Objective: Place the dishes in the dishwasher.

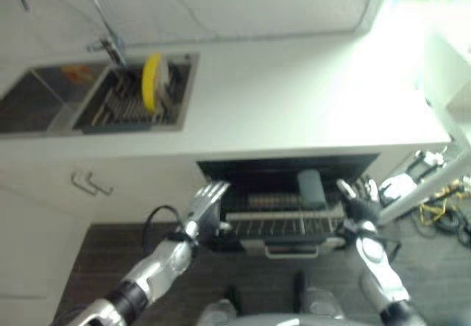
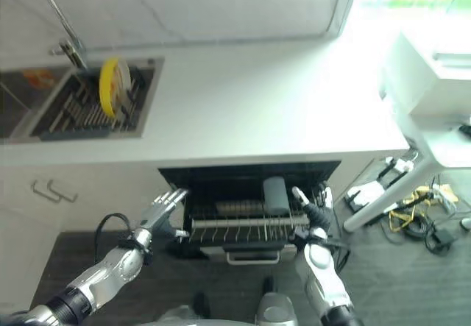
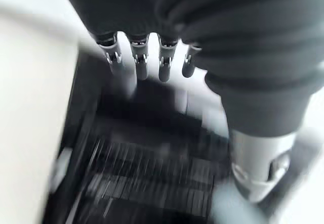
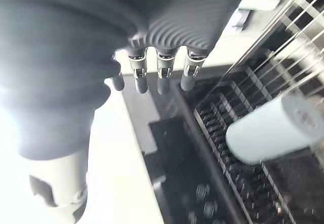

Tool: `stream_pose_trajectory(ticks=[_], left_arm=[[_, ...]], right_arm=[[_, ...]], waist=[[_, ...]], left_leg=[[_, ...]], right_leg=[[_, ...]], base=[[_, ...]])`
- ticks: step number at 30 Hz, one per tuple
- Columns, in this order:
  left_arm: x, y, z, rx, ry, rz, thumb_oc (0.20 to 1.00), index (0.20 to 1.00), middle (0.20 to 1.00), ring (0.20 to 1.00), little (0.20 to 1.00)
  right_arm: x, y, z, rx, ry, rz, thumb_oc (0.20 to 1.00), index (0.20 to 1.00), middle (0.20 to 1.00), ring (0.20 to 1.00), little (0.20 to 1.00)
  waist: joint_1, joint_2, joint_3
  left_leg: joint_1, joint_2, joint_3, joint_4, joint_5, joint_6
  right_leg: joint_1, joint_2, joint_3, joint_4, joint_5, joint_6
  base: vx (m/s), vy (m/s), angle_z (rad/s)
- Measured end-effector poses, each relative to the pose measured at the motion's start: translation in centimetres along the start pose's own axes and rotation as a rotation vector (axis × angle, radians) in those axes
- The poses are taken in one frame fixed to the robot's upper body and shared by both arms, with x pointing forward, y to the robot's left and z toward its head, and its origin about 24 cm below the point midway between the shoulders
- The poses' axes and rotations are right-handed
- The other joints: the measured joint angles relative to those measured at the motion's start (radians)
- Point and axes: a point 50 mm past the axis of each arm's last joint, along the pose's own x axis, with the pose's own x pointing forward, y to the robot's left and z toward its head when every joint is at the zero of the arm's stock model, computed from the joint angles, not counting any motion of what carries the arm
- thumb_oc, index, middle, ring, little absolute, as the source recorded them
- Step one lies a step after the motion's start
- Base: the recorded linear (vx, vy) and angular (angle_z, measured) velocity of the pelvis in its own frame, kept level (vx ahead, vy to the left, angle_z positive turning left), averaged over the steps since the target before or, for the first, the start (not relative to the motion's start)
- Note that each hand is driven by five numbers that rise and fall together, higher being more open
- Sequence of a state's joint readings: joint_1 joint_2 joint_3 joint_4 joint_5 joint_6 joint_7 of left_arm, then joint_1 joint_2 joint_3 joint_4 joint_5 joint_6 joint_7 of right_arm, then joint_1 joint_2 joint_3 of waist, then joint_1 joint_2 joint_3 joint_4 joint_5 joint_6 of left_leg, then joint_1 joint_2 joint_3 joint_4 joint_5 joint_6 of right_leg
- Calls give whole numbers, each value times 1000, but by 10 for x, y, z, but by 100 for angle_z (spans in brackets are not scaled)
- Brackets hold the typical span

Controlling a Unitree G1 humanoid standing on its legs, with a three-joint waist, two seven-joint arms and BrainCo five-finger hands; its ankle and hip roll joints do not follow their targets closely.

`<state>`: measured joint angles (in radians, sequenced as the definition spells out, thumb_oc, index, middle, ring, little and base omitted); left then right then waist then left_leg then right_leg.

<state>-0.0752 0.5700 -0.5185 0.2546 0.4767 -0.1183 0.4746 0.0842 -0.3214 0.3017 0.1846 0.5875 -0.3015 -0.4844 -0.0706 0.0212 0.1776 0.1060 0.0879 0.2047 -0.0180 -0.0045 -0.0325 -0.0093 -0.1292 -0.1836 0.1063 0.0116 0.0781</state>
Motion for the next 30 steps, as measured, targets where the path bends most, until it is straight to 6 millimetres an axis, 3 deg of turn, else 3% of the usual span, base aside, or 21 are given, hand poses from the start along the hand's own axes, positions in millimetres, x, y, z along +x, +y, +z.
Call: stream_pose_trajectory(ticks=[5, 8, 11, 16, 20, 24, 26, 27, 28, 29, 30], left_arm=[[5, 7, 14, -446, 24, 156, 1000, 1000, 1000, 1000, 1000], [-6, 5, 22, -906, 42, 177, 1000, 1000, 1000, 1000, 1000], [-10, 29, 31, -1104, -85, 262, 1000, 1000, 1000, 1000, 1000], [-7, 62, 35, -1104, -200, 268, 1000, 1000, 1000, 1000, 1000], [-15, 42, 25, -1083, -114, 73, 1000, 1000, 1000, 1000, 1000], [-25, 35, 20, -1104, -95, 26, 1000, 1000, 1000, 1000, 1000], [-15, 44, 25, -1107, -154, 47, 1000, 1000, 1000, 1000, 1000], [-6, 55, 29, -1111, -218, 72, 1000, 1000, 1000, 1000, 1000], [-5, 59, 30, -1110, -242, 95, 1000, 1000, 1000, 1000, 1000], [-5, 61, 30, -1107, -252, 104, 1000, 1000, 1000, 1000, 1000], [-5, 65, 30, -1102, -270, 122, 1000, 1000, 1000, 1000, 1000]], right_arm=[[-2, 10, 8, 18, -32, 113, 1000, 1000, 1000, 1000, 1000], [-3, 29, 38, 64, -163, 314, 1000, 1000, 1000, 1000, 1000], [-7, 31, 76, 76, -357, 460, 1000, 1000, 1000, 1000, 1000], [-7, 23, 106, -70, -532, 523, 1000, 1000, 1000, 1000, 1000], [-7, 19, 106, -80, -531, 522, 1000, 1000, 1000, 1000, 1000], [-8, 12, 105, -77, -520, 530, 1000, 1000, 1000, 1000, 1000], [-6, 17, 109, -77, -543, 552, 1000, 1000, 1000, 1000, 1000], [-4, 21, 115, -86, -591, 558, 1000, 1000, 1000, 1000, 1000], [-2, 25, 120, -97, -613, 566, 1000, 1000, 1000, 1000, 1000], [0, 27, 123, -99, -639, 569, 1000, 1000, 1000, 1000, 1000], [4, 29, 127, -96, -660, 569, 1000, 1000, 1000, 1000, 1000]], waist=[[3, 2, -10], [9, 6, -10], [34, 14, -14], [53, 33, -18], [50, 41, -22], [51, 62, -25], [53, 46, -20], [54, 8, 11], [69, -7, 20], [69, -3, 24], [63, 20, 25]], left_leg=[[0, -1, -4, -1, 1, 0], [-2, 4, -9, -8, 2, -1], [-3, 6, -31, -17, 8, 5], [-6, 3, -56, -22, 8, 5], [-8, 2, -55, -39, 19, -6], [-16, -4, -61, -38, 21, -1], [-102, -14, -57, 101, 18, 3], [-207, -25, -75, 306, 19, -7], [-291, -25, -103, 462, 41, -35], [-320, -20, -161, 509, -14, -13], [-306, 16, -211, 450, -44, -17]], right_leg=[[4, -1, -7, -7, 1, 2], [6, 0, -14, -16, -1, 3], [22, 3, -39, -36, 1, 2], [35, 1, -52, -40, -2, 8], [40, 3, -64, -74, 10, 9], [58, 6, -76, -109, 21, 15], [12, -13, -67, -29, -35, 18], [-26, -54, -45, 37, -74, -26], [-39, -66, -21, 59, -78, -30], [-36, -64, -11, 67, -74, -8], [-51, -48, 11, 97, -95, -10]], base=[[-1, -6, 3], [-24, -43, 5], [-5, -25, 22], [17, -11, 13], [-4, -44, 1], [-51, -30, 13], [-73, 175, 32], [-29, 478, 10], [24, 575, -26], [56, 611, -70], [94, 753, -71]])
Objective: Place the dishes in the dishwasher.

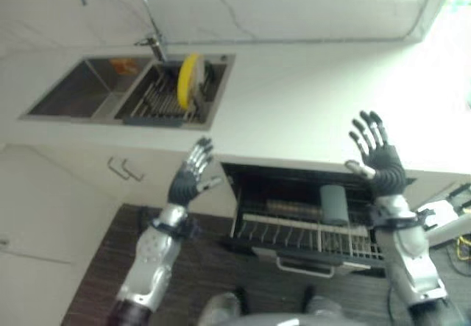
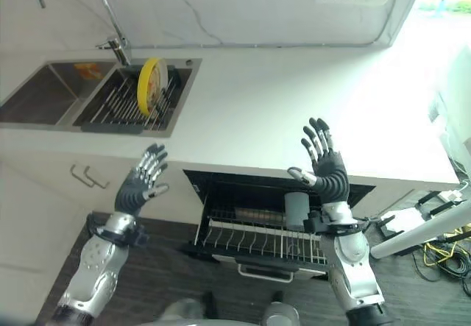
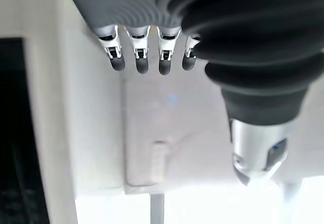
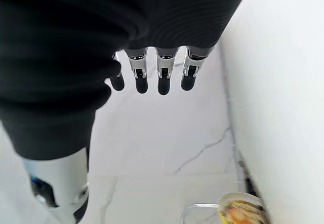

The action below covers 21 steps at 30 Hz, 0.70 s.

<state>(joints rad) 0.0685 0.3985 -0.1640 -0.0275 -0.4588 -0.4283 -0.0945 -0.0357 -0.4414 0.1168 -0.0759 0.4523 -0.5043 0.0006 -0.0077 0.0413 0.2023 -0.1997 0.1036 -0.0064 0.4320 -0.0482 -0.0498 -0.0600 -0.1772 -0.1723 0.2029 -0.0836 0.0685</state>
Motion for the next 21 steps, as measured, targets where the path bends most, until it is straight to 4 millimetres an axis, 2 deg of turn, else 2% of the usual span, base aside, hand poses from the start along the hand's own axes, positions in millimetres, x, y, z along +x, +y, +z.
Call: stream_pose_trajectory(ticks=[2, 3, 4, 5, 6, 7, 8, 9, 10, 11, 12, 13, 14, 15, 16, 17, 18, 20, 21], left_arm=[[2, 1, 5, -1, -38, -4, 1000, 1000, 1000, 1000, 1000], [6, 1, 7, -32, -60, -3, 1000, 1000, 1000, 1000, 1000], [8, 0, 8, -39, -71, -9, 1000, 1000, 1000, 1000, 1000], [12, -1, 11, -40, -87, -22, 1000, 1000, 1000, 1000, 1000], [15, -1, 13, -34, -105, -35, 1000, 1000, 1000, 1000, 1000], [20, -2, 17, -22, -123, -45, 1000, 1000, 1000, 1000, 1000], [19, -2, 19, -14, -133, -39, 1000, 1000, 1000, 1000, 1000], [16, -1, 16, -7, -115, -27, 1000, 1000, 1000, 1000, 1000], [14, 0, 15, 19, -101, -28, 1000, 1000, 1000, 1000, 1000], [11, 1, 14, 25, -89, -21, 1000, 1000, 1000, 1000, 1000], [9, 4, 13, 27, -81, -5, 1000, 1000, 1000, 1000, 1000], [7, 9, 15, 40, -83, 13, 1000, 1000, 1000, 1000, 1000], [7, 14, 18, 55, -85, 24, 1000, 1000, 1000, 1000, 1000], [8, 17, 20, 71, -86, 24, 1000, 1000, 1000, 1000, 1000], [7, 19, 20, 73, -83, 32, 1000, 1000, 1000, 1000, 1000], [7, 19, 21, 73, -84, 33, 1000, 1000, 1000, 1000, 1000], [7, 18, 20, 73, -78, 30, 1000, 1000, 1000, 1000, 1000], [4, 18, 19, 71, -69, 32, 1000, 1000, 1000, 1000, 1000], [0, 18, 17, 70, -58, 34, 1000, 1000, 1000, 1000, 1000]], right_arm=[[6, -5, 8, -19, -45, -16, 1000, 1000, 1000, 1000, 1000], [6, -9, 10, -39, -40, -26, 1000, 1000, 1000, 1000, 1000], [4, -13, 14, -49, -48, -46, 1000, 1000, 1000, 1000, 1000], [-1, -19, 20, -31, -68, -85, 1000, 1000, 1000, 1000, 1000], [-6, -22, 22, 6, -73, -128, 1000, 1000, 1000, 1000, 1000], [-15, -22, 18, 66, -66, -180, 1000, 1000, 1000, 1000, 1000], [-17, -18, 15, 125, -72, -208, 1000, 1000, 1000, 1000, 1000], [-19, -9, 7, 179, -43, -202, 1000, 1000, 1000, 1000, 1000], [-19, -4, 4, 207, -26, -177, 1000, 1000, 1000, 1000, 1000], [-19, -2, 4, 209, -26, -162, 1000, 1000, 1000, 1000, 1000], [-21, -3, 5, 201, -23, -161, 1000, 1000, 1000, 1000, 1000], [-21, -4, 9, 189, -33, -158, 1000, 1000, 1000, 1000, 1000], [-20, -6, 14, 179, -59, -162, 1000, 1000, 1000, 1000, 1000], [-18, -7, 18, 172, -90, -164, 1000, 1000, 1000, 1000, 1000], [-14, -7, 19, 169, -99, -165, 1000, 1000, 1000, 1000, 1000], [-11, -6, 17, 171, -96, -164, 1000, 1000, 1000, 1000, 1000], [-9, -4, 12, 170, -82, -148, 1000, 1000, 1000, 1000, 1000], [-6, -5, 5, 164, -63, -145, 1000, 1000, 1000, 1000, 1000], [-8, -8, 3, 166, -52, -157, 1000, 1000, 1000, 1000, 1000]], waist=[[-31, 38, 8], [-44, 51, 16], [-58, 51, 19], [-74, 53, 20], [-80, 46, 21], [-87, 7, 30], [-65, -15, 38], [-46, -16, 41], [-41, -17, 42], [-31, -7, 46], [-30, 3, 43], [-27, 4, 43], [-17, -4, 40], [-8, -14, 34], [-7, -15, 34], [5, -16, 33], [19, -26, 29], [21, -19, 26], [17, -16, 24]], left_leg=[[45, 64, -44, -145, -2, -3], [59, 69, -52, -173, -7, -4], [98, 65, -16, -225, -8, -1], [145, 43, 36, -288, -8, -1], [171, 22, 50, -323, 19, -36], [185, -45, 74, -320, 16, -31], [185, -70, 106, -309, -1, -1], [185, -69, 154, -311, -16, 26], [187, -83, 199, -313, -21, 61], [186, -71, 231, -313, -29, 90], [193, -63, 234, -325, -24, 106], [196, -66, 236, -348, -4, 108], [194, -83, 235, -372, 16, 116], [194, -111, 237, -405, 37, 127], [189, -133, 249, -416, 48, 130], [181, -145, 259, -413, 48, 130], [175, -169, 277, -411, 48, 130], [156, -182, 291, -409, 56, 137], [156, -178, 291, -410, 59, 135]], right_leg=[[-37, 11, 49, 58, -15, 26], [-54, -2, 58, 77, -22, 30], [-64, -24, 76, 86, -21, 52], [-54, -55, 87, 72, 1, 74], [-42, -83, 85, 57, 11, 96], [-30, -131, 96, 17, 58, 132], [-30, -155, 95, -6, 115, 118], [-48, -159, 42, -49, 214, 38], [-51, -160, -19, -97, 325, -7], [-72, -145, -63, -31, 300, 48], [-105, -83, -80, 186, 124, 71], [-113, -9, -83, 325, 10, 47], [-101, 53, -89, 375, -62, 15], [-73, 101, -93, 339, -106, -1], [-38, 130, -97, 286, -142, -8], [-21, 149, -89, 240, -163, -29], [10, 148, -97, 153, -167, -43], [29, 141, -114, 72, -167, -90], [38, 149, -115, 50, -155, -89]], base=[[129, 765, -65], [110, 564, -48], [75, 472, -30], [55, 474, -11], [34, 420, -3], [17, 414, -30], [-44, 368, -86], [-73, 364, -120], [-93, 355, -122], [-92, 296, -77], [-88, 215, -43], [-72, 150, -3], [-85, 120, 4], [-82, 109, 10], [-86, 79, -5], [-67, -5, -22], [-66, -64, -33], [-63, -71, -22], [-58, -37, -9]])
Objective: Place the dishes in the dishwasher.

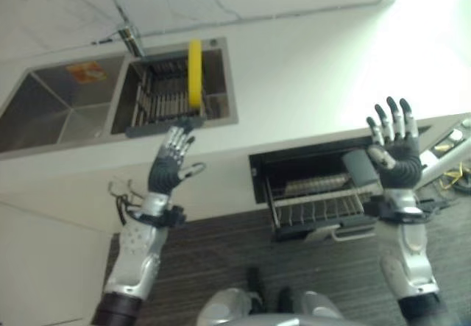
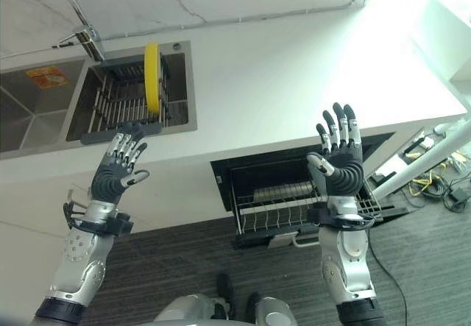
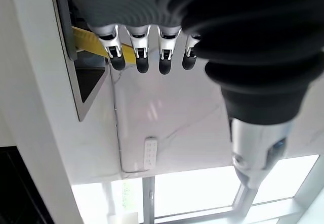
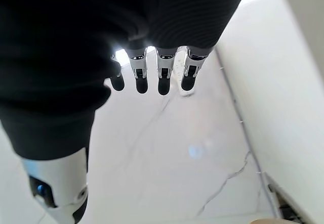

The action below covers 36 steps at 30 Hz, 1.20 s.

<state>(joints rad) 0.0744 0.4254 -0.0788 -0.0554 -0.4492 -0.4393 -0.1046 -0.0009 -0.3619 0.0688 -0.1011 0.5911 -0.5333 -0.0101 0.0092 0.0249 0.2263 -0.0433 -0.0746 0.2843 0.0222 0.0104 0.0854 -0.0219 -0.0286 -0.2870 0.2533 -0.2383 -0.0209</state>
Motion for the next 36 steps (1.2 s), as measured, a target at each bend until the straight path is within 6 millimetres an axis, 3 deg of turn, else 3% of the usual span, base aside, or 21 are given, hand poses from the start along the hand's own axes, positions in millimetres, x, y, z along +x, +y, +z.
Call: stream_pose_trajectory(ticks=[3, 4, 5, 6, 8, 10, 13, 14, 16, 17, 20, 22, 23, 24, 25, 26, 27, 30, 33, 35, 36], left_arm=[[-8, -1, -4, -3, 28, -10, 1000, 1000, 1000, 1000, 1000], [-7, -2, -3, -3, 20, -19, 1000, 1000, 1000, 1000, 1000], [-6, -6, -5, -14, 19, -32, 1000, 1000, 1000, 1000, 1000], [-7, -9, -7, -19, 27, -42, 1000, 1000, 1000, 1000, 1000], [-8, -11, -13, -14, 45, -46, 1000, 1000, 1000, 1000, 1000], [-4, -14, -20, -4, 65, -68, 1000, 1000, 1000, 1000, 1000], [-10, -21, -48, 20, 195, -130, 1000, 1000, 1000, 1000, 1000], [-19, -22, -60, 28, 267, -160, 1000, 1000, 1000, 1000, 1000], [-47, -25, -90, 24, 446, -214, 1000, 1000, 1000, 1000, 1000], [-57, -25, -96, 18, 488, -215, 1000, 1000, 1000, 1000, 1000], [-78, -20, -102, 77, 565, -257, 1000, 1000, 1000, 1000, 1000], [-84, -24, -102, 152, 575, -348, 1000, 1000, 1000, 1000, 1000], [-85, -25, -105, 188, 576, -373, 1000, 1000, 1000, 1000, 1000], [-88, -24, -109, 214, 601, -381, 1000, 1000, 1000, 1000, 1000], [-89, -23, -111, 232, 612, -383, 1000, 1000, 1000, 1000, 1000], [-95, -20, -114, 241, 640, -350, 1000, 1000, 1000, 1000, 1000], [-98, -21, -117, 254, 653, -354, 1000, 1000, 1000, 1000, 1000], [-104, -34, -125, 205, 684, -344, 1000, 1000, 1000, 1000, 1000], [-133, -42, -147, 111, 867, -302, 1000, 1000, 1000, 1000, 1000], [-176, -48, -165, -67, 1115, -172, 1000, 1000, 1000, 1000, 1000], [-180, -46, -166, -105, 1139, -117, 1000, 1000, 1000, 1000, 1000]], right_arm=[[-1, -1, 2, -6, -19, 1, 1000, 1000, 1000, 1000, 1000], [0, 1, 4, -3, -27, 13, 1000, 1000, 1000, 1000, 1000], [1, 2, 5, -5, -31, 24, 1000, 1000, 1000, 1000, 1000], [1, 2, 4, -4, -27, 29, 1000, 1000, 1000, 1000, 1000], [0, 2, 1, -7, -12, 34, 1000, 1000, 1000, 1000, 1000], [1, 1, 2, -18, -9, 44, 1000, 1000, 1000, 1000, 1000], [1, 0, 3, -34, -1, 63, 1000, 1000, 1000, 1000, 1000], [2, -1, 4, -45, 2, 75, 1000, 1000, 1000, 1000, 1000], [3, -10, 11, -76, -16, 68, 1000, 1000, 1000, 1000, 1000], [3, -12, 11, -61, -20, 54, 1000, 1000, 1000, 1000, 1000], [-3, -9, 6, -25, -13, 35, 1000, 1000, 1000, 1000, 1000], [-5, -3, 2, 8, -14, 28, 1000, 1000, 1000, 1000, 1000], [-3, -1, 1, 15, -15, 38, 1000, 1000, 1000, 1000, 1000], [-2, 3, 0, 24, -14, 52, 1000, 1000, 1000, 1000, 1000], [-2, 5, -1, 29, -11, 64, 1000, 1000, 1000, 1000, 1000], [3, 15, -3, 53, -14, 107, 1000, 1000, 1000, 1000, 1000], [7, 21, -3, 60, -19, 137, 1000, 1000, 1000, 1000, 1000], [12, 15, -3, 14, -2, 162, 1000, 1000, 1000, 1000, 1000], [15, 9, 1, -13, -7, 160, 1000, 1000, 1000, 1000, 1000], [16, 7, -2, 12, 36, 151, 1000, 1000, 1000, 1000, 1000], [16, 7, -4, 11, 52, 155, 1000, 1000, 1000, 1000, 1000]], waist=[[-2, 6, -6], [1, -9, -6], [7, -20, -5], [8, -15, -5], [-7, -8, -9], [-24, 15, -16], [-31, 29, -16], [-31, 29, -15], [-51, 58, -16], [-50, 71, -17], [-33, -4, -13], [-13, -12, -13], [-11, -14, -13], [-9, -14, -14], [-11, -20, -16], [3, -33, -19], [-5, -40, -20], [-4, -15, -23], [-6, -5, -28], [-6, -5, -29], [-4, -4, -29]], left_leg=[[-10, 10, -2, 28, 6, -14], [-70, 1, -21, 125, 24, -46], [-164, -2, -72, 277, 36, -80], [-211, 22, -115, 383, 7, -90], [-172, 95, -174, 294, -26, -101], [-128, 217, -207, 81, 8, -152], [-122, 308, -255, 14, 23, -175], [-105, 305, -241, 15, 23, -175], [-14, 241, -158, 0, 22, -160], [15, 217, -171, -26, 74, -161], [36, 101, -146, -81, 82, -110], [49, 72, -131, -90, 77, -68], [49, 74, -117, -93, 70, -58], [48, 82, -105, -94, 70, -54], [51, 92, -76, -98, 70, -54], [62, 104, -23, -108, 71, -58], [62, 102, -10, -108, 68, -65], [62, 140, -17, -109, 74, -101], [65, 164, -28, -109, 78, -118], [60, 178, -36, -109, 82, -127], [60, 179, -39, -109, 83, -128]], right_leg=[[3, 8, 1, 5, 2, -11], [-25, -17, 11, 29, -3, -50], [-27, -42, 19, 22, 18, -53], [-12, -44, 30, 0, 40, -37], [25, -39, 42, -37, 67, -20], [21, -21, 55, -43, 73, -15], [14, -30, 73, -32, 74, 2], [19, -47, 86, -30, 74, 18], [61, -99, 87, -43, 71, 89], [71, -117, 92, -35, 65, 114], [61, -220, 106, -50, 79, 133], [47, -249, 106, -40, 155, 135], [21, -247, 113, -16, 189, 154], [-9, -242, 114, 16, 180, 164], [-29, -222, 91, 21, 189, 157], [-44, -202, 23, -39, 200, 157], [-19, -192, 17, -133, 221, 150], [59, -125, 1, -302, 286, 136], [85, -94, -3, -341, 298, 126], [84, -81, -12, -341, 294, 114], [86, -80, -16, -341, 293, 113]], base=[[-89, -18, 6], [-39, 87, 3], [12, 173, -13], [67, 258, -28], [96, 273, -28], [115, 331, -16], [115, 412, -19], [179, 597, -26], [146, 468, -4], [76, 229, 1], [89, 213, -2], [62, 170, -18], [33, 112, -30], [6, 15, -40], [10, -40, -88], [10, -74, -89], [15, -92, -87], [35, -54, -16], [38, -43, 5], [36, -51, 8], [52, -60, 19]])
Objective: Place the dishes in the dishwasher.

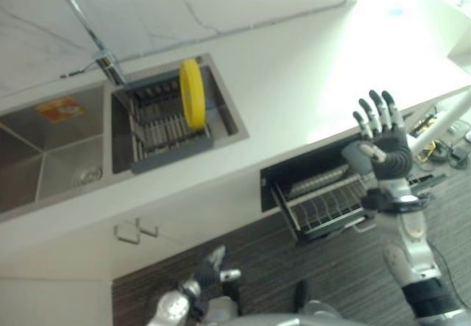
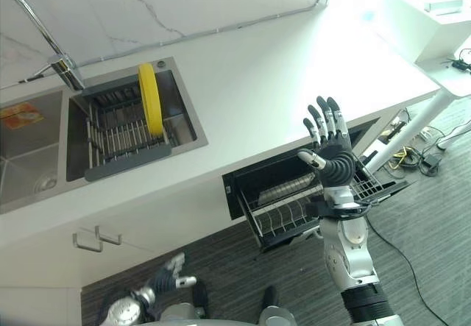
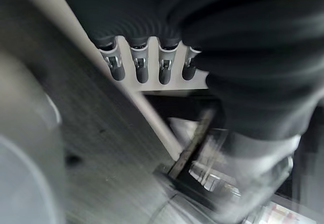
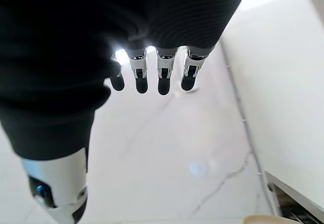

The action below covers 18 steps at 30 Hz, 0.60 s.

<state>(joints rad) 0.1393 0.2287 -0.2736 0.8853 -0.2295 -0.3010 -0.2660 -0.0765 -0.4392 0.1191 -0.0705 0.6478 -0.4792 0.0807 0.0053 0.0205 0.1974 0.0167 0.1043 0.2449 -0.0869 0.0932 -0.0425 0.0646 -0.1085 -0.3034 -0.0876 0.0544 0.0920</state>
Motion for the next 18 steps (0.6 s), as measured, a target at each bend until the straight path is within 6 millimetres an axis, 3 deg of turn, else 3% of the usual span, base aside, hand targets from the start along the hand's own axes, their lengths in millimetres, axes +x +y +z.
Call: stream_pose_trajectory(ticks=[2, 4, 7, 11, 15, 18], left_arm=[[-5, 8, -22, -302, 69, 153, 1000, 1000, 1000, 1000, 1000], [-12, 21, -34, -304, 165, 207, 1000, 1000, 1000, 1000, 1000], [-40, 19, -84, -461, 430, 322, 1000, 1000, 1000, 1000, 1000], [-47, 18, -93, -499, 516, 352, 1000, 1000, 1000, 1000, 1000], [-51, 13, -100, -548, 621, 349, 1000, 1000, 1000, 1000, 1000], [-51, 11, -102, -555, 648, 347, 1000, 1000, 1000, 1000, 1000]], right_arm=[[0, 1, -7, -16, 72, 13, 1000, 1000, 1000, 1000, 1000], [3, 3, -9, -27, 103, 38, 1000, 1000, 1000, 1000, 1000], [14, 14, -6, -25, 118, 109, 1000, 1000, 1000, 1000, 1000], [37, 27, 3, -16, 84, 168, 1000, 1000, 1000, 1000, 1000], [54, 47, -1, -5, 116, 235, 1000, 1000, 1000, 1000, 1000], [63, 45, -5, -16, 141, 208, 1000, 1000, 1000, 1000, 1000]], waist=[[6, -1, -7], [34, -10, -16], [40, -37, -27], [85, -44, -31], [124, -40, -34], [135, -31, -38]], left_leg=[[3, -3, -18, 0, -2, -3], [3, -4, -25, 0, -2, -4], [8, -12, -47, 0, -3, -5], [15, -25, -74, 0, -2, -4], [18, -35, -104, 0, -2, -2], [18, -42, -122, 0, -1, 0]], right_leg=[[17, -3, -25, 0, -9, 3], [21, -4, -33, 0, -11, 4], [36, -6, -47, 0, -14, 8], [62, -13, -78, 0, -19, 14], [81, -22, -106, 0, -24, 15], [93, -25, -124, 0, -27, 18]], base=[[63, -70, 30], [93, -76, 15], [73, -37, 13], [21, -64, 24], [2, -27, 25], [45, -5, 17]])
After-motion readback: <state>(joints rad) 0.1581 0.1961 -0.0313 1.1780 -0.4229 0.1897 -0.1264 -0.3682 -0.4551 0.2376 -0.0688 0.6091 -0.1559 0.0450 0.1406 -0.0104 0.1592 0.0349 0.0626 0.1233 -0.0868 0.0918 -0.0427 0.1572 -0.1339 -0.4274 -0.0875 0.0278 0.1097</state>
